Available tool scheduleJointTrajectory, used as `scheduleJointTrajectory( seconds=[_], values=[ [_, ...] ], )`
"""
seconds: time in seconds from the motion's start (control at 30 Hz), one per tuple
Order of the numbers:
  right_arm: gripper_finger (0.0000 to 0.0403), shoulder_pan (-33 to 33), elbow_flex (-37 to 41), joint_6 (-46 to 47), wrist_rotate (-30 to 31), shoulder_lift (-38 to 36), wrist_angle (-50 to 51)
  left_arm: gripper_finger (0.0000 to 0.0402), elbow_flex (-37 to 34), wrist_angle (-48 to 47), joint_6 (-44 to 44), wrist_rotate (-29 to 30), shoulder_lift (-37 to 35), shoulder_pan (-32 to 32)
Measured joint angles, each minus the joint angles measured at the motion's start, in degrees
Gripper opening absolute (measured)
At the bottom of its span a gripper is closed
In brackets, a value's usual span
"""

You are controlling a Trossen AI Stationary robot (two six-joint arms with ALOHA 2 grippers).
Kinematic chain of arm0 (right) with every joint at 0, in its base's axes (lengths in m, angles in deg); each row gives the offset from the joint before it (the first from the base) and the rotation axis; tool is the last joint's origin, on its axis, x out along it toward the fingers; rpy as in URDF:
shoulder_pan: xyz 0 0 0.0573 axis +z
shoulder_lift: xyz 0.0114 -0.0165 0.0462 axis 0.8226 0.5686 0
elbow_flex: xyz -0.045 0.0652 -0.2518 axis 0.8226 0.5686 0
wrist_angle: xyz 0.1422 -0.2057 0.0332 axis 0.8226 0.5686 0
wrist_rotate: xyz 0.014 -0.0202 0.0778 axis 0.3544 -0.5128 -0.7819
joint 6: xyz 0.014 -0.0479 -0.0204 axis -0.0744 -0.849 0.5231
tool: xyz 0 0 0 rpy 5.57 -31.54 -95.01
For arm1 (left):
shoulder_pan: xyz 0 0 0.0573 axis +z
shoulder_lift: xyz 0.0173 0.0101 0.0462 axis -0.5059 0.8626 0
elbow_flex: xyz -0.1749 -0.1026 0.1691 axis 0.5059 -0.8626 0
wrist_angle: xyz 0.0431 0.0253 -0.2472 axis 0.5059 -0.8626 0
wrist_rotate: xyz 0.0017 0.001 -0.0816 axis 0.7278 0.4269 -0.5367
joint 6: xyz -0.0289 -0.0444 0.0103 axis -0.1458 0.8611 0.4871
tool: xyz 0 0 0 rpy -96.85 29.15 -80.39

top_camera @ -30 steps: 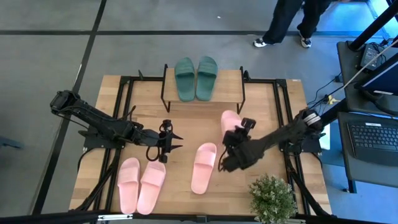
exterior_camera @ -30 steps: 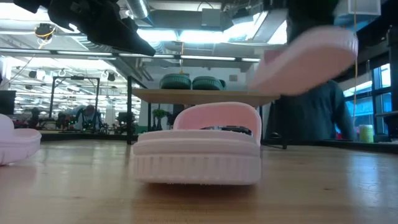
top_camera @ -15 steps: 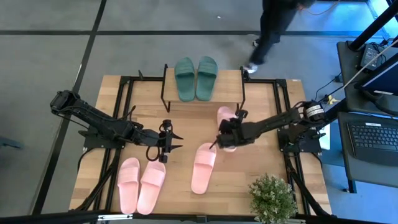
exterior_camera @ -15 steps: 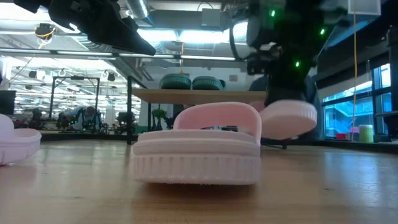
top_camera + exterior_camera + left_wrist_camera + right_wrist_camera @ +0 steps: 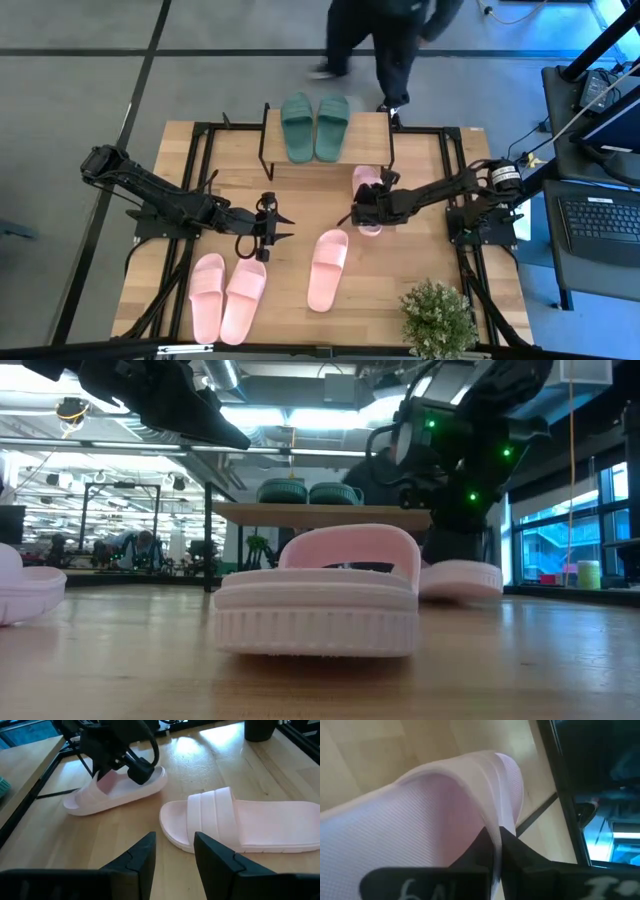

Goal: Pick and place slides into the shelf
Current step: Put the pink slide under the shelf

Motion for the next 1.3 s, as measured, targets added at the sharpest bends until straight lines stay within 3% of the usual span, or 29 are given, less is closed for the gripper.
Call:
scheduleJointTrajectory(
  seconds=[0.43,0.7,1.0,1.3],
  values=[
    [0.0017,-1.98,0.00,0.05,-1.24,0.00,-0.75,0.0126,0.00,-0.01,0.11,0.00,0.00,0.00],
    [0.0058,-2.40,0.01,0.03,-1.28,0.01,-0.71,0.0126,0.00,-0.02,0.17,0.02,0.00,-0.01],
    [0.0066,-4.56,0.00,0.00,-1.10,0.04,-1.09,0.0126,0.00,-0.05,0.17,0.02,0.00,-0.01],
    [0.0066,-4.73,0.07,-6.00,-1.01,0.09,-5.40,0.0126,0.00,-0.07,0.15,0.00,0.00,0.00]
  ],
)
